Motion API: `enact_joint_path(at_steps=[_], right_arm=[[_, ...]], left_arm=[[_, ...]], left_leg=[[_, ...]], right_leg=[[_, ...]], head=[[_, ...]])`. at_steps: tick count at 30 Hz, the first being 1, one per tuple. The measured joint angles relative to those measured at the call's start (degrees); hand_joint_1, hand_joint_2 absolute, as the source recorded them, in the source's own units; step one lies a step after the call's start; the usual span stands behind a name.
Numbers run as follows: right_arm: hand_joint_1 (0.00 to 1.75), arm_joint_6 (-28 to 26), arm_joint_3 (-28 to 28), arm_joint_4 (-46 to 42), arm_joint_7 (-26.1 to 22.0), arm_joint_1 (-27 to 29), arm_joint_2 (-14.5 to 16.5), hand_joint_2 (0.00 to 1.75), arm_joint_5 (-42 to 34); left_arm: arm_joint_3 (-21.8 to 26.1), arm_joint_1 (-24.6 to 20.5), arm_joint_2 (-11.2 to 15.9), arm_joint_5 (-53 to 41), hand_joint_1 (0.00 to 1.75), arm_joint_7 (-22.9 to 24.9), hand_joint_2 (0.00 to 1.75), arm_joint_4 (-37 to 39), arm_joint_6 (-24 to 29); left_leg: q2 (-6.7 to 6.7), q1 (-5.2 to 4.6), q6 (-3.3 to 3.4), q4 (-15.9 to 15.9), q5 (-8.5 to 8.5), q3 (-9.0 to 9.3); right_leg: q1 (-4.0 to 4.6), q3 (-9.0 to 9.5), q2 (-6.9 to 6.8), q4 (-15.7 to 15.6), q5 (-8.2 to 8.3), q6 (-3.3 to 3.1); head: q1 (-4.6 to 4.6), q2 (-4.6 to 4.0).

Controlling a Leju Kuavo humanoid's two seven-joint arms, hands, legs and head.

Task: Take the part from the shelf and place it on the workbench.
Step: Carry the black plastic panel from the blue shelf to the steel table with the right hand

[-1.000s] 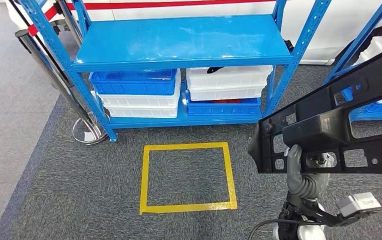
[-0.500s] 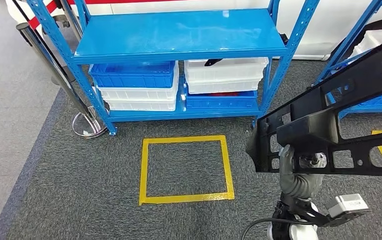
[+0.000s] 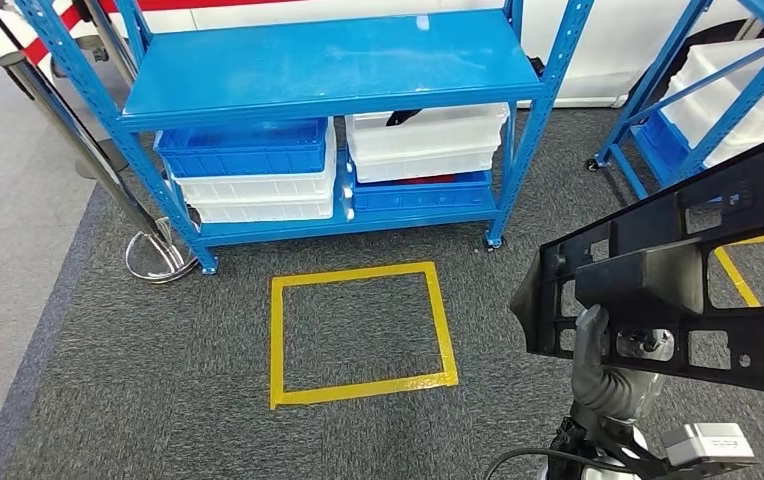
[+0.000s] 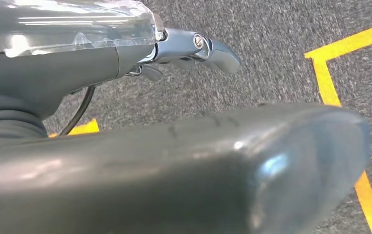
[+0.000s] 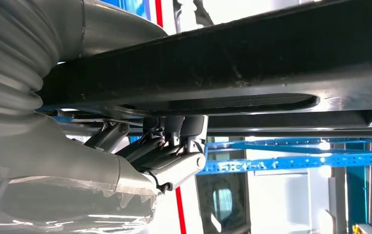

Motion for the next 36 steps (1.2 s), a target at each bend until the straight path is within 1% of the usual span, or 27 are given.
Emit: enact_joint_path(at_steps=[2, 3, 5, 6, 7, 8, 9, 11, 12, 13, 15, 16, 17, 18, 20, 21, 22, 23, 24, 26, 28, 29, 30, 31, 33, 35, 36], right_arm=[[1.75, -0.13, -0.27, -0.24, 0.01, 0.20, 0.04, 1.75, 0.16], [1.75, -0.25, -0.37, -0.30, 0.03, 0.22, 0.04, 1.75, 0.32], [1.75, -0.62, -0.43, -0.32, 0.15, 0.27, 0.04, 1.75, 0.60], [1.75, -0.79, -0.43, -0.32, 0.22, 0.33, 0.04, 1.75, 0.64], [1.75, -0.91, -0.44, -0.31, 0.28, 0.37, 0.04, 1.75, 0.63], [1.75, -0.97, -0.44, -0.32, 0.33, 0.38, 0.04, 1.75, 0.61], [1.75, -1.01, -0.45, -0.32, 0.36, 0.39, 0.04, 1.75, 0.55], [1.75, -1.02, -0.45, -0.36, 0.39, 0.36, 0.07, 1.75, 0.35], [1.75, -1.01, -0.45, -0.41, 0.42, 0.35, 0.12, 1.75, 0.21], [1.75, -1.01, -0.46, -0.48, 0.44, 0.35, 0.18, 1.75, 0.07], [1.75, -1.01, -0.47, -0.62, 0.43, 0.44, 0.27, 1.75, -0.11], [1.75, -1.01, -0.49, -0.73, 0.38, 0.52, 0.28, 1.75, -0.17], [1.75, -1.00, -0.51, -0.85, 0.29, 0.61, 0.30, 1.75, -0.21], [1.75, -0.99, -0.52, -0.98, 0.17, 0.68, 0.36, 1.75, -0.25], [1.75, -0.97, -0.54, -1.27, -0.22, 0.98, 0.50, 1.75, -0.30], [1.75, -0.97, -0.54, -1.40, -0.46, 1.27, 0.58, 1.75, -0.30], [1.75, -0.99, -0.54, -1.56, -0.66, 1.63, 0.62, 1.75, -0.30], [1.75, -1.04, -0.54, -1.72, -0.81, 1.99, 0.63, 1.75, -0.30], [1.75, -1.10, -0.55, -1.89, -0.95, 2.26, 0.65, 1.75, -0.29], [1.75, -1.27, -0.57, -2.32, -1.39, 2.67, 0.78, 1.75, -0.21], [1.75, -1.62, -0.60, -2.92, -2.10, 3.32, 1.07, 1.75, 0.14], [1.75, -1.81, -0.61, -3.27, -2.42, 3.90, 1.22, 1.75, 0.41], [1.75, -1.97, -0.61, -3.70, -2.67, 4.61, 1.37, 1.75, 0.72], [1.75, -2.10, -0.62, -4.22, -2.84, 5.41, 1.49, 1.75, 1.05], [1.75, -2.34, -0.62, -5.29, -3.02, 6.51, 1.70, 1.75, 1.58], [1.75, -2.56, -0.62, -6.01, -3.09, 7.16, 1.93, 1.75, 1.87], [1.75, -2.67, -0.62, -6.22, -3.09, 7.51, 2.04, 1.75, 1.93]], left_arm=[[0.02, -0.09, 0.01, 0.01, 0.00, 0.03, 0.00, 0.00, -0.03], [0.02, -0.10, 0.00, -0.02, 0.00, 0.05, 0.00, 0.00, -0.05], [0.02, -0.07, -0.01, -0.10, 0.00, 0.13, 0.00, 0.00, -0.10], [0.02, -0.05, -0.01, -0.12, 0.00, 0.16, 0.00, 0.00, -0.11], [0.02, -0.05, -0.01, -0.13, 0.00, 0.17, 0.00, 0.00, -0.14], [0.02, -0.08, -0.02, -0.10, 0.00, 0.16, 0.00, 0.00, -0.20], [0.03, -0.12, -0.05, -0.08, 0.00, 0.15, 0.00, 0.00, -0.28], [0.07, -0.19, -0.09, 0.04, 0.00, 0.13, 0.00, 0.00, -0.49], [0.11, -0.21, -0.10, 0.10, 0.00, 0.13, 0.00, 0.00, -0.61], [0.18, -0.22, -0.09, 0.17, 0.00, 0.13, 0.00, 0.00, -0.73], [0.38, -0.23, -0.07, 0.27, 0.00, 0.13, 0.00, 0.00, -0.98], [0.48, -0.24, -0.06, 0.30, 0.00, 0.13, 0.00, 0.00, -1.09], [0.60, -0.24, -0.05, 0.33, 0.00, 0.14, 0.00, 0.00, -1.20], [0.72, -0.20, -0.05, 0.36, 0.00, 0.16, 0.00, 0.00, -1.28], [0.95, -0.05, -0.05, 0.41, 0.00, 0.25, 0.00, 0.00, -1.40], [1.02, 0.05, -0.05, 0.43, 0.00, 0.31, 0.00, 0.00, -1.45], [1.06, 0.13, -0.05, 0.45, 0.00, 0.35, 0.00, 0.00, -1.49], [1.09, 0.18, -0.05, 0.46, 0.00, 0.39, 0.00, 0.00, -1.54], [1.13, 0.20, -0.05, 0.47, 0.00, 0.43, 0.00, 0.00, -1.58], [1.27, 0.19, 0.04, 0.55, 0.00, 0.63, 0.00, 0.00, -1.72], [1.44, 0.23, 0.17, 0.73, 0.00, 1.04, 0.00, 0.00, -1.78], [1.50, 0.23, 0.22, 0.81, 0.00, 1.30, 0.00, 0.00, -1.73], [1.52, 0.24, 0.22, 0.87, 0.00, 1.55, 0.00, 0.00, -1.58], [1.56, 0.22, 0.21, 0.91, 0.00, 1.81, 0.00, 0.00, -1.40], [1.67, 0.26, 0.17, 0.95, 0.00, 2.23, 0.00, 0.00, -1.05], [1.96, 0.45, 0.11, 0.96, 0.00, 2.63, 0.00, 0.00, -0.94], [2.15, 0.57, 0.10, 0.94, 0.00, 2.86, 0.00, 0.00, -0.88]], left_leg=[[1.32, 0.21, 0.86, -0.84, 0.55, 0.14], [1.97, 0.30, 1.21, -1.12, 0.78, 0.15], [3.29, 0.10, 1.51, -1.10, 0.90, -0.13], [3.96, 0.03, 1.54, -1.00, 0.91, -0.27], [4.61, -0.02, 1.54, -0.88, 0.91, -0.39], [5.23, -0.02, 1.51, -0.69, 0.85, -0.47], [5.81, -0.02, 1.41, -0.44, 0.72, -0.51], [6.82, -0.27, 0.96, 0.28, 0.29, -0.59], [7.22, -0.44, 0.66, 0.60, 0.10, -0.64], [7.68, -0.64, 0.36, 0.80, -0.03, -0.68], [8.63, -0.71, -0.19, 0.90, -0.19, -0.67], [8.33, -0.62, -0.51, 1.24, -0.65, -0.78], [7.41, -0.47, -0.81, 2.40, -1.71, -1.19], [6.07, -0.33, -1.08, 4.70, -3.41, -2.11], [3.77, -0.17, -1.36, 12.21, -7.62, -5.22], [3.35, -0.15, -1.39, 15.73, -9.00, -6.72], [3.17, -0.15, -1.33, 17.64, -9.31, -7.50], [3.03, -0.16, -1.15, 17.09, -8.31, -7.13], [2.75, -0.16, -0.89, 14.26, -6.37, -5.72], [0.11, -0.17, -0.09, 5.91, -2.46, -1.85], [-2.30, -0.27, 0.44, 1.42, -1.28, 0.01], [-2.46, -0.37, 0.57, 1.04, -1.37, 0.14], [-1.90, -0.44, 0.70, 0.77, -1.18, 0.22], [-1.19, -0.34, 0.94, 0.38, -0.85, 0.33], [0.44, -0.10, 1.55, -0.52, -0.13, 0.51], [2.30, -0.13, 1.88, -0.80, 0.15, 0.40], [3.26, -0.19, 1.91, -0.76, 0.16, 0.27]], right_leg=[[0.15, -0.96, -0.99, 1.78, -1.35, 0.52], [0.22, -2.12, -1.86, 4.26, -2.94, 0.65], [0.29, -5.68, -2.81, 11.75, -6.61, 0.93], [0.29, -7.00, -2.89, 14.67, -7.51, 1.07], [0.28, -7.55, -2.98, 16.04, -7.54, 1.18], [0.28, -6.68, -3.23, 14.65, -6.28, 1.22], [0.28, -4.74, -3.83, 11.24, -4.35, 1.19], [0.53, -0.63, -6.69, 3.47, -1.61, 0.67], [0.72, 0.36, -7.65, 1.36, -1.14, 0.23], [0.91, 0.50, -8.13, 0.66, -1.23, -0.26], [0.97, 0.04, -6.81, 0.73, -0.91, -1.16], [0.87, -0.13, -6.20, 0.66, -0.71, -1.54], [0.74, -0.29, -5.56, 0.57, -0.49, -1.91], [0.62, -0.46, -4.97, 0.51, -0.27, -2.23], [0.65, -0.90, -3.68, 0.55, 0.02, -2.59], [0.72, -1.08, -2.95, 0.59, 0.14, -2.68], [0.80, -1.20, -2.16, 0.64, 0.24, -2.69], [0.87, -1.24, -1.28, 0.71, 0.31, -2.65], [0.94, -1.23, -0.45, 0.77, 0.37, -2.60], [0.97, -1.30, 1.09, 0.89, 0.53, -2.33], [0.72, -1.73, 2.37, 0.94, 0.89, -1.74], [0.57, -1.98, 3.00, 0.87, 1.15, -1.30], [0.46, -2.18, 3.70, 0.73, 1.43, -0.85], [0.43, -2.29, 3.59, 0.72, 1.50, -0.52], [0.72, -3.37, 0.97, 2.80, -0.12, -0.07], [0.80, -6.34, -2.26, 9.33, -4.04, 0.27], [0.71, -7.95, -2.78, 13.01, -5.72, 0.49]], head=[[0.10, 0.00], [0.18, 0.00], [0.26, 0.00], [0.26, -0.01], [0.26, -0.01], [0.27, -0.01], [0.27, -0.01], [0.25, -0.01], [0.22, -0.01], [0.21, -0.01], [0.20, -0.01], [0.20, -0.01], [0.18, -0.01], [0.16, -0.01], [0.13, -0.01], [0.13, -0.01], [0.13, -0.01], [0.14, -0.01], [0.14, -0.01], [0.19, -0.01], [0.18, -0.01], [0.16, -0.01], [0.13, -0.01], [0.14, -0.01], [0.31, 0.00], [0.51, 0.00], [0.55, 0.00]])
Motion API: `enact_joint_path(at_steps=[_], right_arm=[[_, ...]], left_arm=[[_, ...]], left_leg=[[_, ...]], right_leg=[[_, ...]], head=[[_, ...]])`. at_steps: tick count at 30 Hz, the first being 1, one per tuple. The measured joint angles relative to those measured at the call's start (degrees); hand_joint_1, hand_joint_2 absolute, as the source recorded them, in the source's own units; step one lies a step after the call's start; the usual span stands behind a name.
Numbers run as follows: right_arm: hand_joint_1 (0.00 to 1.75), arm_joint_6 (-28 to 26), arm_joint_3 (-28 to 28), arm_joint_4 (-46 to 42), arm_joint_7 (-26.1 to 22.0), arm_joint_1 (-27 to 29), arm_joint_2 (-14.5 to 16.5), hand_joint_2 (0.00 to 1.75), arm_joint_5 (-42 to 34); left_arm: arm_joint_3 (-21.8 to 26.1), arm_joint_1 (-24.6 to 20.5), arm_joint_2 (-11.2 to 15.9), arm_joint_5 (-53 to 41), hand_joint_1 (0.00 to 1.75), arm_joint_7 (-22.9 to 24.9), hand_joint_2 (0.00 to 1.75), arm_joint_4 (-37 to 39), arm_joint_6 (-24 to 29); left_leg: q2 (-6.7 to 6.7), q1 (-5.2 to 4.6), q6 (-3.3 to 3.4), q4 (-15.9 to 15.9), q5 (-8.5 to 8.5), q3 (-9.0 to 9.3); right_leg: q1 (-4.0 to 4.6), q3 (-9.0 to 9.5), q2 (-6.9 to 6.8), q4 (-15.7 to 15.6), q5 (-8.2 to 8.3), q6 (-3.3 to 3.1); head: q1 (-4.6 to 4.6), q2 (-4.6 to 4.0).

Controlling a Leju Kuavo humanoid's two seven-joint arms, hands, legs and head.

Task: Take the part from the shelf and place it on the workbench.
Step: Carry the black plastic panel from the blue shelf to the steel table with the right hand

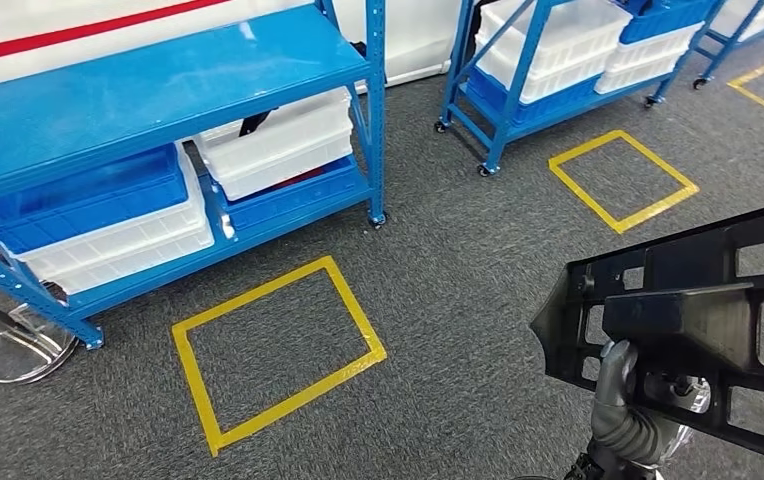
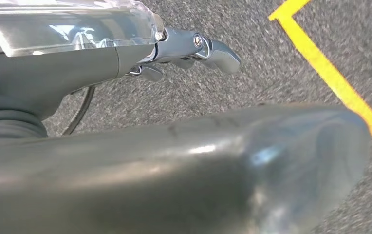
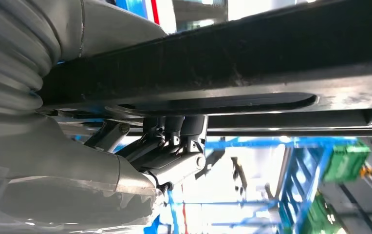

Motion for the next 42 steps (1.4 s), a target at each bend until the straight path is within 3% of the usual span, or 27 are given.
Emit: enact_joint_path(at_steps=[1, 2, 3, 5, 7, 8, 10, 12, 14, 16, 17, 18, 19, 21, 23, 25, 26, 28, 30, 32, 33, 35, 37, 38, 40, 41, 42], right_arm=[[1.75, -0.09, 0.00, -0.15, 0.00, 0.39, 0.09, 1.75, 0.02], [1.75, -0.18, -0.01, -0.26, 0.01, 0.73, 0.17, 1.75, 0.00], [1.75, -0.22, -0.01, -0.36, 0.02, 0.94, 0.25, 1.75, -0.03], [1.75, -0.22, -0.02, -0.60, 0.03, 1.07, 0.40, 1.75, -0.14], [1.75, -0.21, -0.03, -0.95, 0.04, 1.12, 0.63, 1.75, -0.21], [1.75, -0.26, -0.04, -1.14, 0.05, 1.15, 0.80, 1.75, -0.16], [1.75, -0.56, -0.04, -1.47, 0.04, 1.21, 1.18, 1.75, 0.26], [1.75, -1.39, 0.08, -1.77, 0.01, 1.11, 1.52, 1.75, 1.03], [1.75, -2.46, 0.64, -1.85, -0.01, 0.75, 1.83, 1.75, 1.85], [1.75, -3.26, 1.43, -1.59, 0.01, 0.38, 2.03, 1.75, 2.46], [1.75, -3.49, 1.70, -1.39, 0.02, 0.29, 2.08, 1.75, 2.67], [1.75, -3.60, 1.86, -1.20, 0.03, 0.23, 2.09, 1.75, 2.80], [1.75, -3.65, 1.97, -1.02, 0.03, 0.18, 2.13, 1.75, 2.87], [1.75, -3.69, 2.29, -0.64, 0.03, -0.02, 2.27, 1.75, 2.78], [1.75, -3.65, 2.71, -0.14, 0.04, -0.13, 2.39, 1.75, 2.17], [1.75, -3.56, 2.88, 0.35, 0.07, 0.02, 2.42, 1.75, 1.45], [1.75, -3.53, 2.89, 0.54, 0.07, 0.12, 2.42, 1.75, 1.26], [1.75, -3.50, 2.89, 0.82, 0.05, 0.04, 2.42, 1.75, 1.10], [1.75, -3.49, 2.89, 1.18, 0.05, -0.05, 2.42, 1.75, 0.99], [1.75, -3.49, 2.89, 1.63, 0.08, 0.01, 2.42, 1.75, 0.92], [1.75, -3.49, 2.89, 1.82, 0.08, 0.03, 2.42, 1.75, 0.90], [1.75, -3.49, 2.89, 2.05, 0.08, 0.01, 2.42, 1.75, 0.90], [1.75, -3.49, 2.89, 2.19, 0.08, -0.07, 2.42, 1.75, 0.90], [1.75, -3.49, 2.90, 2.25, 0.08, -0.09, 2.42, 1.75, 0.90], [1.75, -3.45, 2.91, 2.37, 0.08, -0.03, 2.42, 1.75, 0.86], [1.75, -3.39, 2.91, 2.40, 0.09, 0.03, 2.42, 1.75, 0.77], [1.75, -3.32, 2.91, 2.44, 0.09, 0.07, 2.42, 1.75, 0.64]], left_arm=[[0.15, 0.08, 0.01, -0.03, 0.00, 0.21, 0.00, 0.00, 0.07], [0.25, 0.11, 0.01, -0.07, 0.00, 0.43, 0.00, 0.00, 0.16], [0.30, 0.09, 0.01, -0.13, 0.00, 0.67, 0.00, 0.00, 0.25], [0.34, 0.00, 0.03, -0.28, 0.00, 1.16, 0.00, 0.00, 0.42], [0.44, -0.06, 0.10, -0.46, 0.00, 1.61, 0.00, 0.00, 0.63], [0.53, -0.09, 0.19, -0.60, 0.00, 1.82, 0.00, 0.00, 0.70], [0.67, -0.15, 0.37, -0.99, 0.00, 2.15, 0.00, 0.00, 0.71], [0.73, -0.20, 0.61, -1.28, 0.00, 2.33, 0.00, 0.00, 0.51], [0.85, -0.10, 0.92, -1.38, 0.00, 2.53, 0.00, 0.00, 0.06], [1.05, 0.12, 1.18, -1.51, 0.00, 2.81, 0.00, 0.00, -0.29], [1.15, 0.22, 1.30, -1.60, 0.00, 2.91, 0.00, 0.00, -0.34], [1.23, 0.27, 1.41, -1.67, 0.00, 2.99, 0.00, 0.00, -0.34], [1.30, 0.28, 1.53, -1.76, 0.00, 3.02, 0.00, 0.00, -0.34], [1.48, 0.29, 1.90, -2.00, 0.00, 3.07, 0.00, 0.00, -0.32], [1.61, 0.28, 2.26, -2.35, 0.00, 3.36, 0.00, 0.00, -0.28], [1.63, 0.21, 2.40, -2.74, 0.00, 3.68, 0.00, 0.00, -0.26], [1.63, 0.19, 2.42, -2.87, 0.00, 3.76, 0.00, 0.00, -0.25], [1.65, 0.29, 2.46, -2.99, 0.00, 3.83, 0.00, 0.00, -0.25], [1.65, 0.50, 2.56, -3.00, 0.00, 3.87, 0.00, 0.00, -0.25], [1.65, 0.64, 2.66, -3.01, 0.00, 3.93, 0.00, 0.00, -0.25], [1.65, 0.64, 2.68, -3.02, 0.00, 3.95, 0.00, 0.00, -0.25], [1.65, 0.59, 2.68, -3.02, 0.00, 3.98, 0.00, 0.00, -0.25], [1.65, 0.60, 2.75, -3.03, 0.00, 4.01, 0.00, 0.00, -0.25], [1.64, 0.57, 2.79, -3.03, 0.00, 4.02, 0.00, 0.00, -0.25], [1.63, 0.41, 2.82, -3.04, 0.00, 4.09, 0.00, 0.00, -0.23], [1.63, 0.30, 2.82, -3.05, 0.00, 4.20, 0.00, 0.00, -0.21], [1.63, 0.26, 2.82, -3.05, 0.00, 4.35, 0.00, 0.00, -0.17]], left_leg=[[0.88, -0.04, 0.00, 0.07, 0.00, -0.11], [1.76, -0.07, -0.04, 0.17, -0.03, -0.23], [2.58, -0.07, -0.13, 0.33, -0.09, -0.32], [4.07, -0.08, -0.52, 0.76, -0.38, -0.41], [5.17, -0.38, -1.19, 1.32, -0.82, -0.46], [5.68, -0.49, -1.54, 1.43, -0.94, -0.41], [6.55, -0.46, -2.25, 1.49, -1.13, -0.23], [4.66, -0.22, -2.95, 3.21, -2.77, -0.74], [1.25, 0.01, -3.32, 9.64, -6.81, -3.46], [-0.03, 0.02, -3.28, 17.14, -9.97, -6.80], [-0.17, 0.00, -3.14, 18.56, -9.96, -7.46], [-0.31, -0.03, -2.87, 17.54, -8.71, -6.95], [-0.70, -0.10, -2.51, 14.46, -6.66, -5.49], [-3.20, -0.21, -1.58, 6.33, -2.86, -1.79], [-5.06, -0.34, -1.06, 2.10, -1.79, -0.05], [-4.26, -0.37, -0.79, 1.26, -1.61, 0.27], [-3.56, -0.28, -0.55, 0.80, -1.26, 0.45], [-1.89, -0.06, 0.01, -0.14, -0.54, 0.68], [-0.11, -0.23, 0.29, -0.27, -0.38, 0.57], [1.73, -0.30, 0.22, -0.22, -0.45, 0.46], [2.58, -0.27, 0.11, -0.18, -0.52, 0.48], [4.06, -0.14, -0.38, 0.13, -0.87, 0.62], [5.14, -0.30, -1.15, 0.63, -1.43, 0.58], [5.63, -0.43, -1.52, 0.84, -1.66, 0.65], [6.70, -0.50, -2.15, 0.95, -1.88, 0.98], [6.68, -0.39, -2.47, 1.13, -2.17, 1.11], [5.73, -0.23, -2.75, 1.96, -2.98, 0.85]], right_leg=[[-0.10, -1.05, -0.22, 2.59, -0.89, 0.18], [-0.20, -1.02, -0.40, 3.08, -0.65, 0.32], [-0.27, 0.23, -0.70, 1.28, 0.52, 0.40], [-0.20, 4.93, -2.61, -6.40, 3.43, 0.26], [0.10, 7.81, -4.42, -11.58, 4.58, -0.51], [0.28, 7.93, -4.59, -12.13, 4.42, -1.02], [0.33, 7.65, -3.30, -12.16, 4.77, -1.93], [0.20, 7.43, -2.12, -12.41, 5.17, -2.70], [0.23, 7.03, -0.98, -12.44, 5.54, -3.26], [0.48, 6.61, 0.48, -12.38, 5.82, -3.62], [0.61, 6.49, 1.29, -12.35, 5.93, -3.68], [0.73, 6.45, 2.13, -12.31, 6.01, -3.67], [0.83, 6.47, 2.96, -12.28, 6.09, -3.63], [0.90, 6.42, 4.45, -12.17, 6.29, -3.41], [0.77, 6.04, 5.69, -12.09, 6.64, -2.89], [0.63, 5.65, 6.87, -12.22, 7.08, -2.10], [0.68, 5.40, 6.44, -11.98, 6.93, -1.82], [0.89, 3.86, 3.61, -8.91, 4.74, -1.40], [0.66, 0.67, 0.66, -1.97, 0.81, -0.98], [0.16, -1.36, -0.20, 2.91, -0.82, -0.42], [-0.08, -0.84, -0.47, 2.38, -0.06, -0.16], [-0.43, 3.28, -2.17, -4.62, 3.10, 0.19], [-0.26, 6.79, -4.52, -10.82, 4.79, -0.19], [-0.06, 7.38, -5.09, -12.03, 4.82, -0.57], [0.15, 7.10, -4.02, -12.00, 4.87, -1.46], [0.13, 7.02, -3.36, -12.11, 5.00, -1.83], [0.04, 6.93, -2.69, -12.24, 5.17, -2.21]], head=[[0.01, -0.01], [0.01, -0.01], [0.01, -0.01], [0.01, -0.01], [-0.03, -0.01], [-0.04, -0.01], [-0.05, -0.01], [-0.07, -0.01], [-0.11, -0.01], [-0.11, -0.01], [-0.11, -0.01], [-0.11, -0.01], [-0.11, -0.01], [-0.08, -0.01], [-0.07, -0.01], [-0.06, -0.01], [-0.03, -0.01], [0.15, -0.01], [0.30, -0.01], [0.31, -0.01], [0.32, -0.01], [0.32, -0.01], [0.29, 0.00], [0.28, 0.00], [0.26, 0.00], [0.27, -0.01], [0.25, 0.00]])
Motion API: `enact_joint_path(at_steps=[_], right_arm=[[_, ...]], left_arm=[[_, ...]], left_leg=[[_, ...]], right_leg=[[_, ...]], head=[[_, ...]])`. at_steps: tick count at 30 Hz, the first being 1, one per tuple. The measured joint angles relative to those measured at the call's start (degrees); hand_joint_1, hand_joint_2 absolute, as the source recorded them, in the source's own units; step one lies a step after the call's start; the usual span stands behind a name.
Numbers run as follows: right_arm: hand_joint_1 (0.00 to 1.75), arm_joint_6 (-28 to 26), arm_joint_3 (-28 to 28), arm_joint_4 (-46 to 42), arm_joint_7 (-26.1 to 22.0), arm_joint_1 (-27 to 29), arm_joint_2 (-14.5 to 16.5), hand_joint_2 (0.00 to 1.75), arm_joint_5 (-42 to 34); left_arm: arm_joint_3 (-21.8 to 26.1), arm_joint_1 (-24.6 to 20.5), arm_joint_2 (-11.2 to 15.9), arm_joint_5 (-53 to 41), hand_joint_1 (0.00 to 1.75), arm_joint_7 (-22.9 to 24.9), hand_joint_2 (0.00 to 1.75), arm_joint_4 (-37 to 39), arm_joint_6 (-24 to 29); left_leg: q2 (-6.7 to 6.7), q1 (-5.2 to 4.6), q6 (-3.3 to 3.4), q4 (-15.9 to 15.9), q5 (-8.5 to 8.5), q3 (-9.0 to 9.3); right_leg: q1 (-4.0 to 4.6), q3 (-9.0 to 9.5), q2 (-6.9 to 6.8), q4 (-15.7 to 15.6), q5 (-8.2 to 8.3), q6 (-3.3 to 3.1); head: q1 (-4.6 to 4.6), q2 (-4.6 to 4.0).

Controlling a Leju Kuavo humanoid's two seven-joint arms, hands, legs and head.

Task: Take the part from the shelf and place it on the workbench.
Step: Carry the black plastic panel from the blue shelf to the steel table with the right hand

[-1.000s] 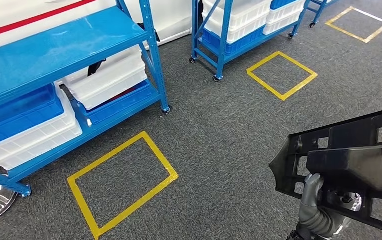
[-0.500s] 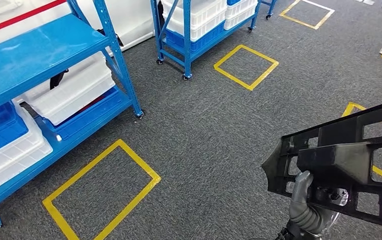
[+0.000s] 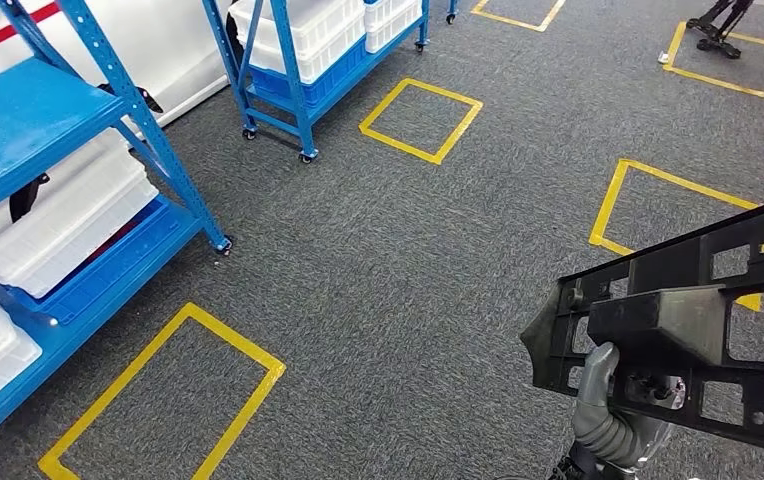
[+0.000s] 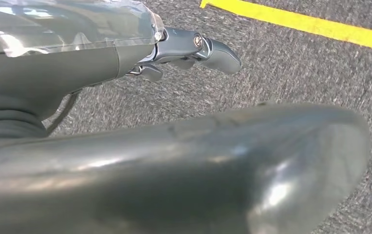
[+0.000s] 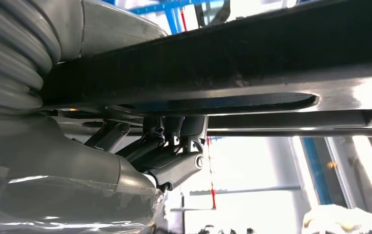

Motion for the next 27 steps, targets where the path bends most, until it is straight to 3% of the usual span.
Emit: enact_joint_path(at_steps=[1, 3, 4, 5, 6, 8, 9, 11, 12, 14, 15, 16, 18, 20, 21, 22, 25, 27], right_arm=[[1.75, 0.08, 0.00, 0.07, 0.03, 0.02, 0.01, 1.75, -0.15], [1.75, 0.30, 0.00, 0.38, 0.09, 0.15, 0.06, 1.75, -0.52], [1.75, 0.51, -0.01, 0.59, 0.11, 0.32, 0.09, 1.75, -0.73], [1.75, 0.82, -0.02, 0.81, 0.11, 0.56, 0.11, 1.75, -0.91], [1.75, 1.18, -0.03, 1.03, 0.10, 0.81, 0.14, 1.75, -1.06], [1.75, 1.91, -0.07, 1.33, 0.07, 1.20, 0.26, 1.75, -1.12], [1.75, 2.18, -0.08, 1.39, 0.04, 1.30, 0.38, 1.75, -1.07], [1.75, 2.44, -0.10, 1.35, 0.01, 1.40, 0.65, 1.75, -0.72], [1.75, 2.38, -0.11, 1.21, -0.01, 1.53, 0.79, 1.75, -0.41], [1.75, 1.90, -0.11, 0.54, -0.01, 1.91, 0.95, 1.75, 0.35], [1.75, 1.46, -0.11, 0.01, -0.04, 2.07, 0.99, 1.75, 0.81], [1.75, 1.05, -0.11, -0.53, -0.06, 2.15, 1.00, 1.75, 1.20], [1.75, 0.32, -0.11, -1.46, -0.13, 2.24, 0.99, 1.75, 1.81], [1.75, -0.13, -0.11, -1.96, -0.14, 2.56, 0.98, 1.75, 2.00], [1.75, -0.28, -0.11, -2.10, -0.14, 2.83, 0.98, 1.75, 2.01], [1.75, -0.52, -0.09, -2.22, -0.14, 3.12, 0.98, 1.75, 2.00], [1.75, -1.29, -0.01, -2.94, -0.15, 4.05, 0.98, 1.75, 2.00], [1.75, -1.40, 0.10, -3.56, -0.18, 4.68, 0.97, 1.75, 1.98]], left_arm=[[0.01, 0.01, 0.00, 0.01, 0.00, 0.22, 0.00, 0.00, 0.04], [0.04, 0.17, -0.01, 0.04, 0.00, 0.82, 0.00, 0.00, 0.15], [0.06, 0.28, -0.03, 0.06, 0.00, 1.21, 0.00, 0.00, 0.25], [0.08, 0.40, -0.07, 0.04, 0.00, 1.59, 0.00, 0.00, 0.40], [0.09, 0.48, -0.12, -0.03, 0.00, 1.91, 0.00, 0.00, 0.62], [0.11, 0.52, -0.19, -0.31, 0.00, 2.22, 0.00, 0.00, 1.09], [0.12, 0.49, -0.18, -0.47, 0.00, 2.25, 0.00, 0.00, 1.34], [0.15, 0.48, -0.18, -0.64, 0.00, 2.24, 0.00, 0.00, 1.86], [0.18, 0.45, -0.18, -0.68, 0.00, 2.14, 0.00, 0.00, 2.07], [0.24, 0.39, -0.21, -0.69, 0.00, 1.83, 0.00, 0.00, 2.28], [0.29, 0.32, -0.21, -0.69, 0.00, 1.60, 0.00, 0.00, 2.31], [0.36, 0.28, -0.22, -0.68, 0.00, 1.40, 0.00, 0.00, 2.31], [0.53, 0.26, -0.24, -0.60, 0.00, 1.11, 0.00, 0.00, 2.59], [0.87, 0.29, -0.38, -0.30, 0.00, 1.13, 0.00, 0.00, 3.86], [1.10, 0.21, -0.50, -0.18, 0.00, 1.29, 0.00, 0.00, 4.70], [1.31, 0.10, -0.70, -0.20, 0.00, 1.64, 0.00, 0.00, 5.53], [1.61, -0.25, -1.45, -0.30, 0.00, 2.80, 0.00, 0.00, 6.91], [1.86, -0.38, -1.73, 0.02, 0.00, 3.32, 0.00, 0.00, 6.96]], left_leg=[[-1.56, 0.16, -0.23, 2.01, -1.47, -0.81], [-4.90, 0.33, -0.41, 9.28, -5.52, -4.05], [-5.58, 0.35, -0.39, 13.12, -7.04, -5.85], [-5.84, 0.34, -0.30, 15.50, -7.53, -7.05], [-5.98, 0.33, -0.13, 15.66, -6.78, -7.25], [-7.04, 0.31, 0.43, 9.83, -2.69, -4.75], [-8.84, 0.33, 0.76, 5.91, -0.89, -3.03], [-12.03, 0.30, 1.18, 0.76, 0.79, -1.03], [-12.72, 0.21, 1.31, 0.06, 0.72, -0.85], [-11.33, 0.17, 1.66, -0.59, 1.18, -0.64], [-10.43, 0.23, 1.94, -1.04, 1.53, -0.46], [-9.43, 0.31, 2.26, -1.52, 1.89, -0.31], [-7.33, 0.13, 2.65, -1.92, 2.25, -0.31], [-5.27, -0.08, 2.75, -1.76, 2.23, -0.52], [-4.33, -0.11, 2.72, -1.67, 2.17, -0.61], [-3.47, -0.10, 2.64, -1.57, 2.10, -0.67], [-1.41, -0.20, 2.06, -1.08, 1.56, -0.69], [-0.45, -0.39, 1.45, -0.89, 1.14, -0.54]], right_leg=[[-0.12, -0.07, 0.67, -0.13, 0.19, -0.34], [-0.04, -0.34, 2.03, -0.16, 0.42, -0.81], [0.09, -0.48, 2.84, -0.14, 0.51, -0.95], [0.22, -0.58, 3.72, -0.11, 0.58, -1.03], [0.34, -0.64, 4.67, -0.05, 0.65, -1.06], [0.44, -0.65, 6.50, 0.11, 0.75, -0.98], [0.40, -0.71, 7.28, 0.19, 0.84, -0.84], [0.16, -1.16, 8.76, 0.36, 1.15, -0.26], [-0.03, -1.46, 9.54, 0.34, 1.39, 0.18], [-0.31, -1.90, 10.89, 0.24, 1.86, 1.06], [-0.16, -2.20, 10.22, 0.67, 1.60, 1.30], [0.04, -2.93, 8.67, 2.08, 0.60, 1.44], [0.37, -5.74, 4.43, 8.21, -3.13, 1.53], [0.26, -8.41, 2.67, 14.46, -5.88, 1.76], [0.19, -8.51, 2.36, 15.24, -5.82, 1.86], [0.15, -7.45, 2.07, 13.83, -4.82, 1.93], [0.38, -0.67, -0.77, 2.67, -1.04, 1.64], [0.70, 1.01, -1.60, -0.39, -0.82, 1.00]], head=[[-0.04, 0.00], [-0.12, 0.00], [-0.13, -0.01], [-0.14, -0.01], [-0.14, -0.01], [-0.14, -0.01], [-0.11, -0.01], [-0.07, -0.01], [-0.05, 0.00], [-0.02, 0.00], [0.03, 0.00], [0.13, -0.01], [0.29, -0.01], [0.35, -0.01], [0.34, -0.01], [0.35, -0.01], [0.34, 0.00], [0.31, 0.01]])
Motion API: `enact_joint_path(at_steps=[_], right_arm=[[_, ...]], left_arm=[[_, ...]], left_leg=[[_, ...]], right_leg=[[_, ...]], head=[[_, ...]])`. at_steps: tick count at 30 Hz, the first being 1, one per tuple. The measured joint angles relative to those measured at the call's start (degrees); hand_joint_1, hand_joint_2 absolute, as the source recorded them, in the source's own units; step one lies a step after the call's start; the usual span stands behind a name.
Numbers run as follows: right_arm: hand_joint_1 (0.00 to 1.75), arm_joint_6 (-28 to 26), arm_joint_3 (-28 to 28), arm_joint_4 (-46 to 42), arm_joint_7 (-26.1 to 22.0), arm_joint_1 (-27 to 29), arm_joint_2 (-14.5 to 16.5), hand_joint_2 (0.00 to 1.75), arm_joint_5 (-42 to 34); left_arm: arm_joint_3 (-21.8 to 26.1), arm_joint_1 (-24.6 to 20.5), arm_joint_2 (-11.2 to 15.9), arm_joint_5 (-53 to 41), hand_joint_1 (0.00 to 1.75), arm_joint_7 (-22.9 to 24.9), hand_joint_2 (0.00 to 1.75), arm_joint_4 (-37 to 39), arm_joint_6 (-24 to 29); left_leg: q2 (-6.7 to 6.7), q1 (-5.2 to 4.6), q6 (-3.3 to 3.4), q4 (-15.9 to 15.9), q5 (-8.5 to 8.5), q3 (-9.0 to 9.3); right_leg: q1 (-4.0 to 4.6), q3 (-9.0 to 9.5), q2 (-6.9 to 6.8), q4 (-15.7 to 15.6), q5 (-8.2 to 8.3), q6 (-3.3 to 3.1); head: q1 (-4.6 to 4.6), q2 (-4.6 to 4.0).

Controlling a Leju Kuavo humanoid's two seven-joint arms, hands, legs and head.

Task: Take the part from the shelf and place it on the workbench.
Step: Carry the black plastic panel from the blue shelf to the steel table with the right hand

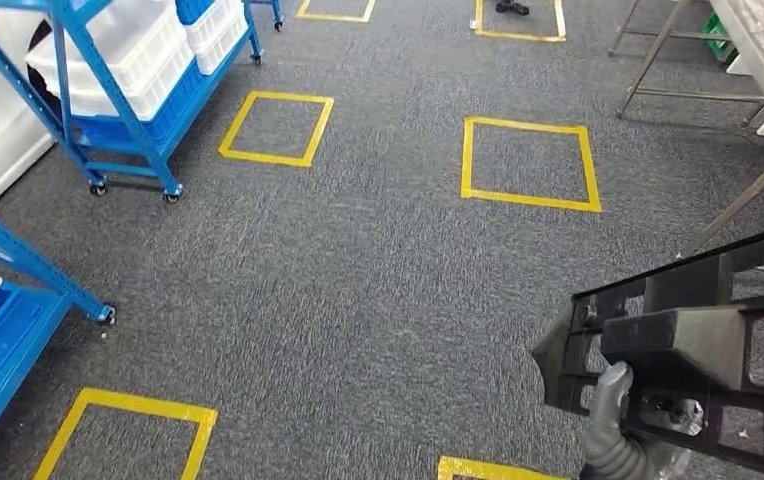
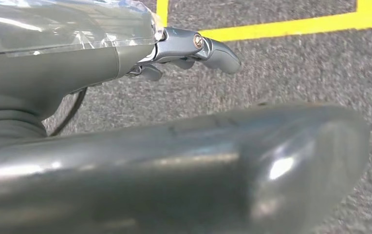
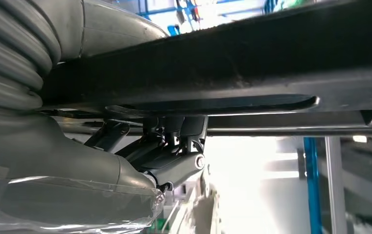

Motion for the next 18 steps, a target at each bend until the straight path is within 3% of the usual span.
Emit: enact_joint_path(at_steps=[2, 4, 6, 8, 9, 10, 11, 13, 15, 17, 18], right_arm=[[1.75, 0.01, 0.09, -0.44, -0.02, 0.66, -0.02, 1.75, -0.04], [1.75, 0.01, 0.16, -0.78, -0.03, 1.09, -0.03, 1.75, 0.03], [1.75, -0.02, 0.47, -0.90, -0.03, 1.13, -0.03, 1.75, 0.34], [1.75, -0.17, 0.90, -0.89, -0.01, 1.08, -0.03, 1.75, 0.73], [1.75, -0.30, 1.09, -0.85, -0.01, 1.08, -0.03, 1.75, 0.89], [1.75, -0.42, 1.28, -0.81, 0.00, 1.06, -0.03, 1.75, 1.03], [1.75, -0.49, 1.45, -0.77, 0.00, 1.02, -0.03, 1.75, 1.16], [1.75, -0.54, 1.78, -0.70, 0.00, 0.78, -0.03, 1.75, 1.37], [1.75, -0.55, 2.12, -0.52, 0.00, 0.44, -0.03, 1.75, 1.47], [1.75, -0.60, 2.41, -0.35, 0.01, 0.29, -0.03, 1.75, 1.49], [1.75, -0.63, 2.49, -0.31, 0.01, 0.30, -0.04, 1.75, 1.50]], left_arm=[[0.19, -0.18, -0.19, 0.23, 0.00, 0.39, 0.00, 0.00, -0.22], [0.46, -0.40, -0.31, 0.68, 0.00, 0.64, 0.00, 0.00, -0.45], [1.05, -0.49, -0.33, 1.29, 0.00, 0.98, 0.00, 0.00, -0.77], [1.59, -0.45, -0.36, 1.71, 0.00, 1.32, 0.00, 0.00, -1.30], [1.77, -0.43, -0.37, 1.84, 0.00, 1.40, 0.00, 0.00, -1.59], [1.96, -0.45, -0.37, 1.91, 0.00, 1.46, 0.00, 0.00, -1.84], [2.15, -0.50, -0.37, 1.96, 0.00, 1.49, 0.00, 0.00, -2.06], [2.53, -0.55, -0.32, 2.14, 0.00, 1.36, 0.00, 0.00, -2.57], [2.82, -0.61, -0.26, 2.39, 0.00, 0.92, 0.00, 0.00, -3.11], [2.97, -0.78, -0.24, 2.54, 0.00, 0.45, 0.00, 0.00, -3.45], [3.00, -0.88, -0.25, 2.59, 0.00, 0.29, 0.00, 0.00, -3.58]], left_leg=[[0.92, 0.05, -0.61, 0.00, -0.23, 0.42], [-0.73, 0.33, -1.22, 1.72, -1.70, 0.06], [-3.98, 0.60, -1.63, 7.72, -5.34, -2.51], [-5.28, 0.66, -1.73, 15.34, -8.48, -6.16], [-5.43, 0.66, -1.66, 17.04, -8.51, -7.11], [-5.57, 0.65, -1.50, 16.50, -7.35, -7.03], [-5.99, 0.64, -1.25, 13.39, -5.15, -5.75], [-8.56, 0.63, -0.64, 5.08, -1.14, -2.28], [-10.52, 0.49, -0.22, 0.86, 0.03, -0.66], [-9.82, 0.31, 0.18, 0.32, 0.19, -0.46], [-9.09, 0.35, 0.49, -0.08, 0.52, -0.31]], right_leg=[[0.05, -0.07, 1.25, -0.12, 0.24, -0.68], [-0.12, -0.08, 2.42, -0.47, 0.65, -1.40], [-0.23, -0.23, 3.53, -0.62, 0.99, -1.91], [-0.08, -0.56, 5.00, -0.49, 1.14, -2.14], [0.02, -0.67, 5.82, -0.39, 1.17, -2.17], [0.10, -0.72, 6.68, -0.27, 1.19, -2.18], [0.14, -0.71, 7.52, -0.17, 1.20, -2.16], [0.13, -0.78, 9.07, 0.03, 1.31, -1.91], [-0.07, -1.17, 10.36, 0.12, 1.58, -1.30], [-0.26, -1.58, 11.64, -0.06, 1.99, -0.43], [-0.25, -1.82, 11.35, 0.14, 1.86, -0.12]], head=[[-0.01, 0.00], [-0.06, 0.00], [-0.16, 0.00], [-0.20, -0.01], [-0.20, -0.01], [-0.20, -0.01], [-0.19, -0.01], [-0.16, -0.01], [-0.17, -0.01], [-0.18, -0.01], [-0.16, -0.01]])
